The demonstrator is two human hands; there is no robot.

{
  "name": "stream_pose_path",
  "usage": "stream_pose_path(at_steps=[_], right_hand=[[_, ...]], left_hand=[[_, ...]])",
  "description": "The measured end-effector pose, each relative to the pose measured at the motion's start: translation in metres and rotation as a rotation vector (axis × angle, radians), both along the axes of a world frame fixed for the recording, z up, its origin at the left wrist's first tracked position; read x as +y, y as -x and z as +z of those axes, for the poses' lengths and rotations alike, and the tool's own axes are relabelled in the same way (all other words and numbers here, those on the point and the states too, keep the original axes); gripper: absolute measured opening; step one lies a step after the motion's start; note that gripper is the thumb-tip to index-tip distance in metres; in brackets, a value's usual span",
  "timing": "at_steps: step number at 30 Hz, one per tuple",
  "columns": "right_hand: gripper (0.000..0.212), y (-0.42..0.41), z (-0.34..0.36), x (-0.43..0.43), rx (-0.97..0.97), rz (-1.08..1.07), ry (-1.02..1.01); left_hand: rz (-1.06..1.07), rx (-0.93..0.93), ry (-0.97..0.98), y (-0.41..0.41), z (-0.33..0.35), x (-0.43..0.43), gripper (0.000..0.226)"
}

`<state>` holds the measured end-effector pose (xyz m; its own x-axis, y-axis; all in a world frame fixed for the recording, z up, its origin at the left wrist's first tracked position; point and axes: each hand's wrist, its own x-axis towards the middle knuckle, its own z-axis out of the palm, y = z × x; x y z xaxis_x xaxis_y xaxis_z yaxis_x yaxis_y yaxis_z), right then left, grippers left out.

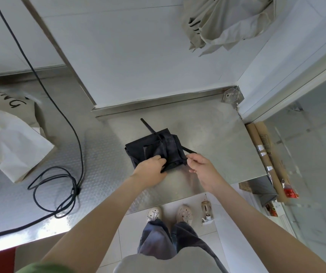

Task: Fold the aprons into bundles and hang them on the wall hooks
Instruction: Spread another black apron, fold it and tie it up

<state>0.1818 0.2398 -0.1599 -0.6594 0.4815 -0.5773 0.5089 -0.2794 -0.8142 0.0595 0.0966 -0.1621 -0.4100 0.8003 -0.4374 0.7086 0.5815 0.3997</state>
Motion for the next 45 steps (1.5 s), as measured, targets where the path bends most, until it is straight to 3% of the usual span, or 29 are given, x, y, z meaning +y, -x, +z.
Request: stream_pose_path(at_steps=[3, 7, 11, 15, 19, 23, 27, 30, 31, 33, 37, 40, 43, 45], right_hand=[[0.008, 0.004, 0.008, -0.004, 0.047, 0.036, -0.033], [0.022, 0.011, 0.006, -0.013, -0.032, 0.049, -0.288], [0.023, 0.017, 0.003, -0.017, -0.008, -0.013, -0.392], [0.028, 0.020, 0.000, -0.014, 0.021, -0.022, -0.411], [0.018, 0.017, -0.003, -0.005, 0.076, 0.049, -0.422], [0.030, 0.013, -0.004, 0.008, 0.097, 0.144, -0.483], [0.017, 0.010, -0.014, 0.017, 0.072, 0.262, -0.484], [0.032, 0.009, -0.017, 0.020, 0.048, 0.298, -0.502], [0.033, 0.009, -0.015, 0.021, 0.025, 0.304, -0.469], [0.014, 0.010, -0.003, 0.018, -0.003, 0.252, -0.308], [0.018, 0.017, 0.016, 0.015, 0.076, 0.198, -0.158], [0.049, 0.027, 0.021, 0.012, -0.082, 0.453, -0.287], [0.083, 0.037, 0.017, 0.010, -0.139, 0.647, -0.430], [0.087, 0.042, 0.013, 0.010, -0.178, 0.740, -0.502]], left_hand=[[0.057, -0.029, -0.049, 0.002, -0.001, -0.001, 0.021], [0.064, -0.042, -0.114, 0.003, 0.003, 0.002, 0.028], [0.050, -0.032, -0.136, 0.004, 0.008, 0.006, 0.038], [0.023, -0.031, -0.139, 0.006, 0.009, 0.005, 0.040], [-0.002, -0.016, -0.149, 0.011, 0.005, 0.000, 0.039], [0.016, -0.051, -0.147, 0.014, 0.001, -0.006, 0.041], [0.308, 0.000, -0.268, 0.010, 0.005, -0.016, 0.046], [0.655, 0.044, -0.212, 0.013, 0.001, -0.023, 0.052], [0.720, 0.027, -0.153, 0.014, -0.002, -0.024, 0.058], [0.873, 0.003, -0.097, 0.014, -0.005, -0.024, 0.063], [1.255, -0.088, -0.220, 0.016, -0.004, -0.026, 0.065], [1.237, -0.349, -0.338, 0.020, -0.004, -0.029, 0.062], [1.113, -0.353, -0.329, 0.027, -0.003, -0.028, 0.037], [1.037, -0.370, -0.296, 0.030, -0.003, -0.025, 0.026]])
